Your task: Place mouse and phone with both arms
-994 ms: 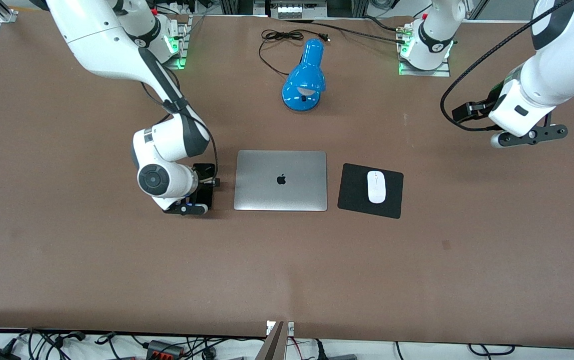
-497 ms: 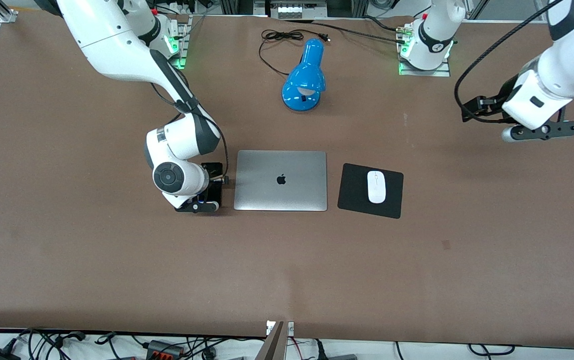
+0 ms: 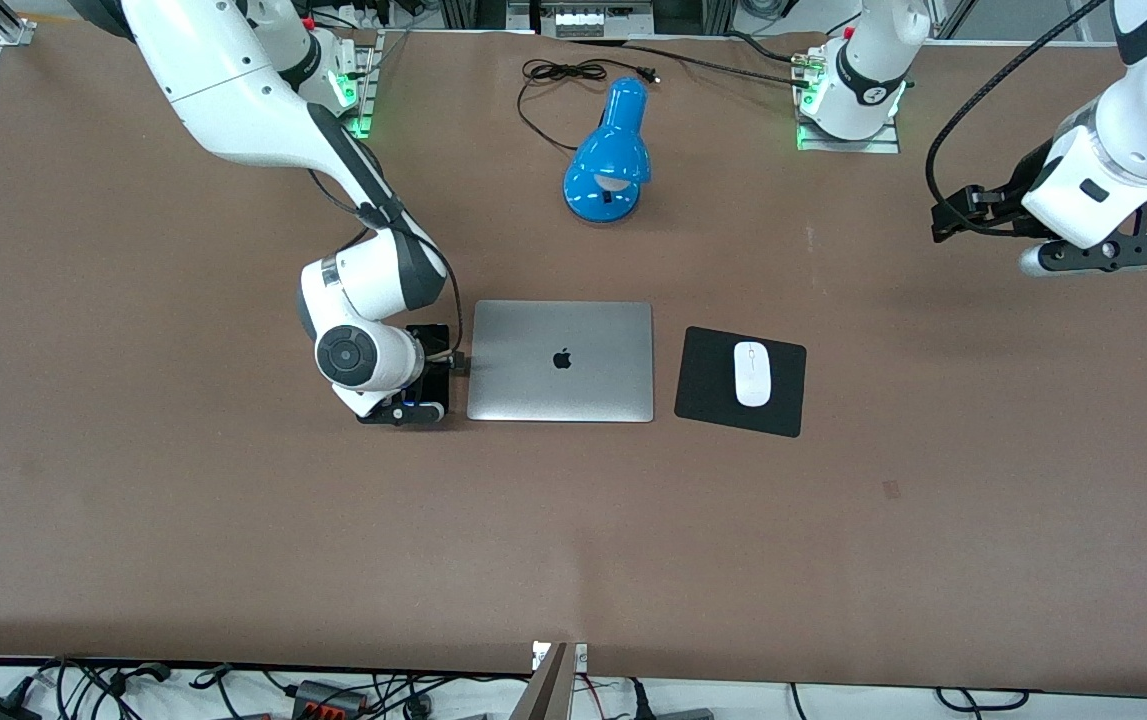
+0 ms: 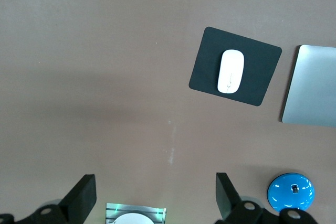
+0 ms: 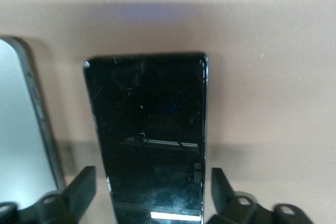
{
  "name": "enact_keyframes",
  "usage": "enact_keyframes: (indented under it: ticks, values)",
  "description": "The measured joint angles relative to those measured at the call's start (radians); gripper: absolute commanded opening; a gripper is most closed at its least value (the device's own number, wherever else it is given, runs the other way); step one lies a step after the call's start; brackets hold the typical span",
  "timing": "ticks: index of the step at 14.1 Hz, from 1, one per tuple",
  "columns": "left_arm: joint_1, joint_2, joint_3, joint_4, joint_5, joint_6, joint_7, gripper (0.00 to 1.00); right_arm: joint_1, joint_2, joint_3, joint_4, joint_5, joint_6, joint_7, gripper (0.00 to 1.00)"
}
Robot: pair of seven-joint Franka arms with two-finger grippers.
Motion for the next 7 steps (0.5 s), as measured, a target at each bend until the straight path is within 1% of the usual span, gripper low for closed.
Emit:
enact_keyframes:
  ticks: [3, 5, 7]
  values:
    - [-0.001, -0.005, 0.001, 0.007, 0.000, -0.019, 0.005, 1.00, -0.015, -0.039, -0.010, 0.063, 0.000, -0.032, 0.000, 1.00]
    - [-0.003, -0.013, 0.000, 0.017, 0.000, -0.024, 0.005, 1.00, -0.037, -0.091, -0.016, 0.122, 0.000, -0.120, -0.005, 1.00]
    - [-0.004, -0.018, 0.000, 0.018, 0.000, -0.028, 0.005, 1.00, -0.073, -0.139, -0.022, 0.195, 0.000, -0.237, -0.011, 1.00]
